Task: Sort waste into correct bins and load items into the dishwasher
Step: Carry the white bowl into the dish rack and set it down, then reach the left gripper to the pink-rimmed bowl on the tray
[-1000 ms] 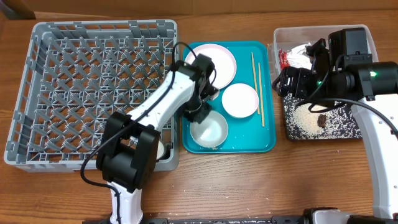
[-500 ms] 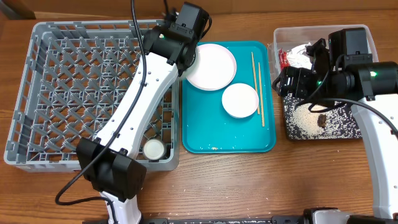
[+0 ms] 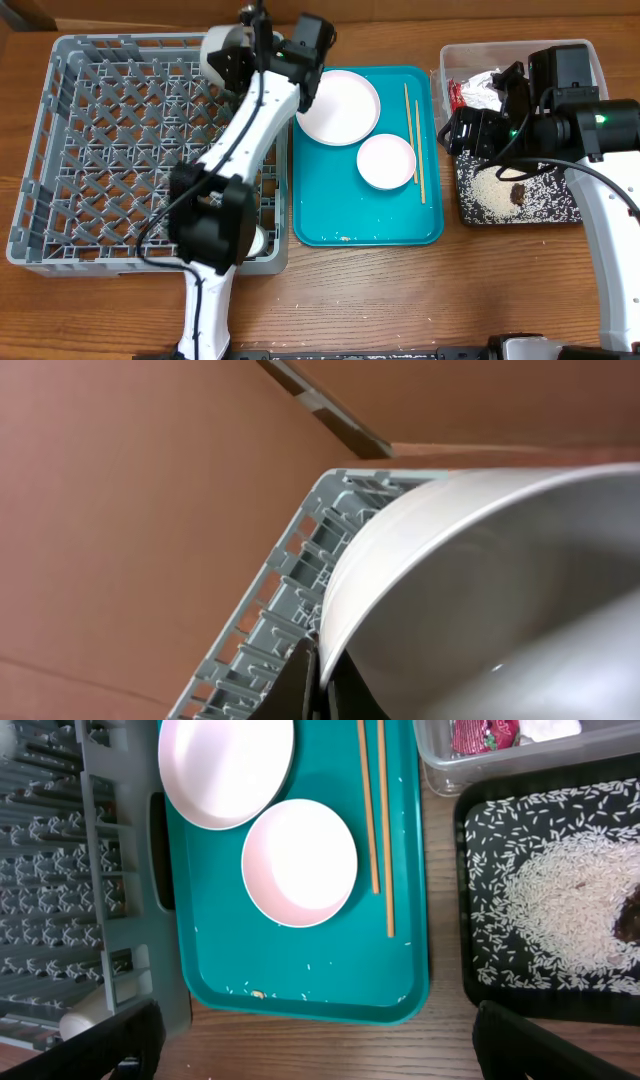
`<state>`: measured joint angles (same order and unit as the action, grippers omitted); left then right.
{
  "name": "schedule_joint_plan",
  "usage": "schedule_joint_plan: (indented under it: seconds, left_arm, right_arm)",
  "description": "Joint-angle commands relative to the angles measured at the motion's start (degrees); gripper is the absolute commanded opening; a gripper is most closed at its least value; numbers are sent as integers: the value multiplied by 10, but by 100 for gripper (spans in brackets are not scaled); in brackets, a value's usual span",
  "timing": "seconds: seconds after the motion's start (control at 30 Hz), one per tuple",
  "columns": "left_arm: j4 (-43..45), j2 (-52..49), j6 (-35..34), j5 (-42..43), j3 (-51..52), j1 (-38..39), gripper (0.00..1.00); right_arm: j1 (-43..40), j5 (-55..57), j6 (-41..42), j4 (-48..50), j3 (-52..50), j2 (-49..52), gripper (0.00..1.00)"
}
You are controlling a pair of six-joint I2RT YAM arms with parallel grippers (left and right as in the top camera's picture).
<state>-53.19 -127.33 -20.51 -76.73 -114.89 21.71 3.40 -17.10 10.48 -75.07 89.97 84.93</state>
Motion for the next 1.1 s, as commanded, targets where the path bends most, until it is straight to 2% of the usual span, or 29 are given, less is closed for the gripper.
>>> schedule_joint_plan:
  seconds: [0.0, 0.17, 0.37, 0.6, 0.63, 0.67, 0.7, 0.73, 0.87, 1.07]
  left_arm:
    - [12, -46, -2, -74, -3, 0, 4]
    - [13, -71, -3, -90, -3, 1, 4]
    - [12, -71, 11, -49, -3, 12, 4]
    - [5, -71, 12, 82, -3, 28, 4]
    - [5, -71, 13, 104, -3, 28, 14]
    - [0, -71, 13, 113, -3, 28, 37]
    - [-11, -71, 15, 122, -3, 28, 54]
    - [-19, -71, 23, 123, -3, 28, 60]
    - [-45, -71, 69, 153, -3, 35, 66]
    - [-104, -68, 63, 268, -10, 39, 66]
  right_arm:
    - [-3, 6, -1, 2, 1, 1, 100]
    - [-3, 6, -1, 2, 1, 1, 100]
    - [-3, 6, -1, 2, 1, 1, 100]
    - [-3, 6, -1, 2, 1, 1, 100]
    - [-3, 6, -1, 2, 1, 1, 100]
    - [-3, 6, -1, 2, 1, 1, 100]
    - [-3, 6, -1, 2, 1, 1, 100]
    - [-3, 6, -1, 2, 1, 1, 100]
    - [-3, 6, -1, 2, 1, 1, 100]
    - [-3, 6, -1, 2, 1, 1, 100]
